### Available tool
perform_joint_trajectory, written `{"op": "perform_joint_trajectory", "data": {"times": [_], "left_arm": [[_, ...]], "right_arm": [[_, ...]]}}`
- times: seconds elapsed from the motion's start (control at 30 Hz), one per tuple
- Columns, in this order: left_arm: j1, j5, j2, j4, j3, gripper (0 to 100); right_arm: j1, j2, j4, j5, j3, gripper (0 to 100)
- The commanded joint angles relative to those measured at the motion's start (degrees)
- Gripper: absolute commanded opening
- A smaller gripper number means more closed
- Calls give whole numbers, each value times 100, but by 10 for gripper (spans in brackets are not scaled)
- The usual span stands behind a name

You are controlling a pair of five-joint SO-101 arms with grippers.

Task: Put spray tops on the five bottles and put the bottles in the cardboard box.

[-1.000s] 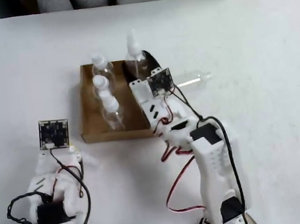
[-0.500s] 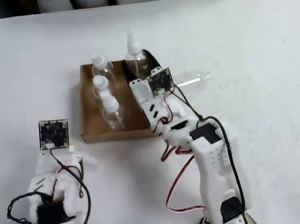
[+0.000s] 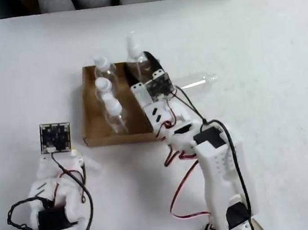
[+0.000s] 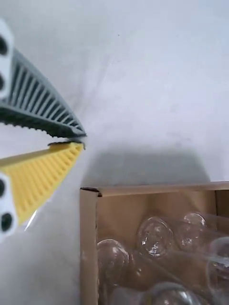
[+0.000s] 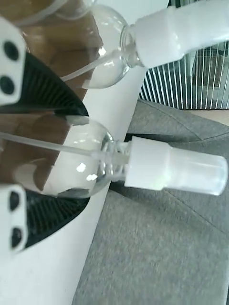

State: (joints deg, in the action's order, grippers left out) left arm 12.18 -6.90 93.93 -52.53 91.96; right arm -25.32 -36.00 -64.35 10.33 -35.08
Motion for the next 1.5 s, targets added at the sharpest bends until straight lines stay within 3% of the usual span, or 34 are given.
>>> {"op": "perform_joint_trajectory", "data": {"times": [0.0, 0.2, 0.7, 1.07, 1.27, 1.47], "left_arm": [[-75, -62, 75, 185, -26, 21], [-75, -62, 75, 185, -18, 21], [-75, -62, 75, 185, -18, 21], [-75, -62, 75, 185, -18, 21], [-75, -62, 75, 185, -18, 21], [-75, -62, 75, 185, 18, 21]], "right_arm": [[-295, -13, 110, 158, -149, 19], [-303, 4, 514, 132, -114, 94], [-251, 312, 971, -721, -132, 42], [-286, 303, 1007, -712, -149, 50], [-303, 312, 1569, -703, -123, 185], [-303, 312, 1569, -703, -123, 162]]}}
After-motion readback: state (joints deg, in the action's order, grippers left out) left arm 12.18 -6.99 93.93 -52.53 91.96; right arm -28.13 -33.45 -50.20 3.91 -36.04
